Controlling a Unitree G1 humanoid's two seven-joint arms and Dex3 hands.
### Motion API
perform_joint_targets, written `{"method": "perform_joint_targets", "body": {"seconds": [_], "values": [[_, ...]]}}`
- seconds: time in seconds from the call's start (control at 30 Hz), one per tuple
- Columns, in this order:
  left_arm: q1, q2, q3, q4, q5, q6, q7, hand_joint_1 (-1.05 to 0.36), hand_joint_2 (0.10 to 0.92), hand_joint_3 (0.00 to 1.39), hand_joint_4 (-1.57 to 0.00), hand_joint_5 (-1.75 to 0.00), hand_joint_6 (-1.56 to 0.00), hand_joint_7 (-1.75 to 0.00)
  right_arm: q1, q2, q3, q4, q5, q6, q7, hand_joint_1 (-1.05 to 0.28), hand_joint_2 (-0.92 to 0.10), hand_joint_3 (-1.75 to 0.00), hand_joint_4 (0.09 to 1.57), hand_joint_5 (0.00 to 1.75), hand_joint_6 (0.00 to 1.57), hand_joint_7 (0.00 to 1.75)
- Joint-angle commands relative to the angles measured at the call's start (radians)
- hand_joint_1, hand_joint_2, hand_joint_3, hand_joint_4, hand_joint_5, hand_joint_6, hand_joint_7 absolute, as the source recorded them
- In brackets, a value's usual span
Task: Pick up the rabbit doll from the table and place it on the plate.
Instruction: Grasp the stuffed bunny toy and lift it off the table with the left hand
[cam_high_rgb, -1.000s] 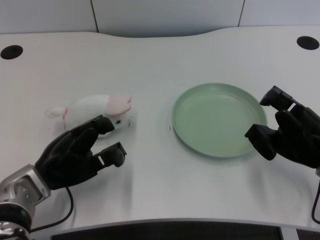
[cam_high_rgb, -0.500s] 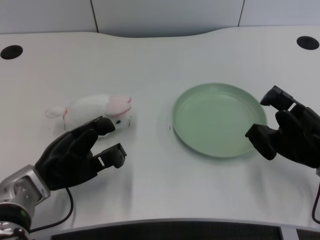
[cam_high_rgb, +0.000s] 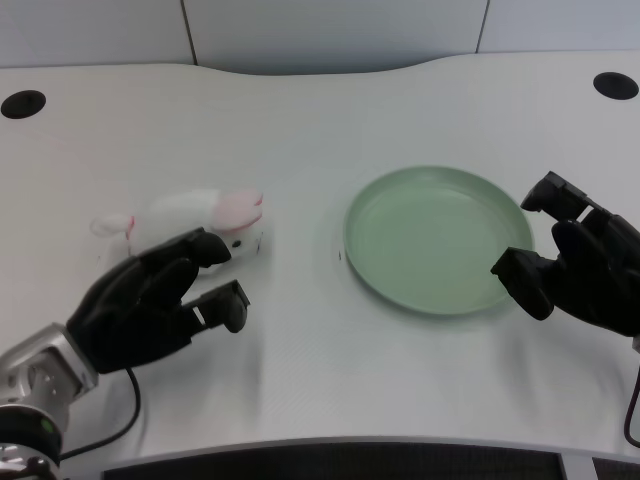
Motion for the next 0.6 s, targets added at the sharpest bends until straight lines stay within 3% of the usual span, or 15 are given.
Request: {"method": "perform_joint_targets", "body": {"seconds": [0.03,0.13,0.23,0.4,0.53,0.6], "values": [[0.068,-0.019,-0.015,-0.161,0.025,-0.128,0.113,-0.46,0.915,0.03,-0.50,-1.65,-0.74,-0.90,0.005,-0.021,0.001,0.004,0.001,-0.014,-0.005,-0.56,-0.92,-0.08,1.04,1.75,0.80,1.75],[0.121,-0.025,-0.046,-0.323,0.036,-0.212,0.141,-0.44,0.920,0.07,-0.47,-1.61,-0.66,-0.96,0.005,-0.021,0.004,0.004,-0.003,-0.018,-0.006,-0.55,-0.92,-0.09,1.04,1.75,0.80,1.75],[0.146,0.005,-0.085,-0.484,0.044,-0.260,0.141,-0.48,0.921,0.09,-0.51,-1.49,-0.72,-0.80,0.003,-0.021,0.003,0.007,0.000,-0.010,0.000,-0.55,-0.92,-0.09,1.04,1.75,0.79,1.75],[0.129,0.050,-0.122,-0.576,0.047,-0.368,0.137,-0.50,0.921,0.06,-0.57,-1.30,-0.79,-0.60,0.003,-0.018,0.002,0.007,0.002,-0.007,-0.001,-0.55,-0.92,-0.09,1.04,1.75,0.79,1.75],[0.105,0.070,-0.134,-0.604,0.037,-0.409,0.156,-0.51,0.921,0.03,-0.63,-1.09,-0.95,-0.25,0.003,-0.017,0.002,0.007,0.002,-0.009,-0.001,-0.55,-0.92,-0.09,1.04,1.75,0.80,1.75],[0.086,0.071,-0.135,-0.600,0.034,-0.447,0.162,-0.50,0.921,0.02,-0.71,-0.69,-0.96,-0.11,0.002,-0.018,0.003,0.007,0.001,-0.009,-0.001,-0.56,-0.92,-0.09,1.04,1.75,0.80,1.75]]}}
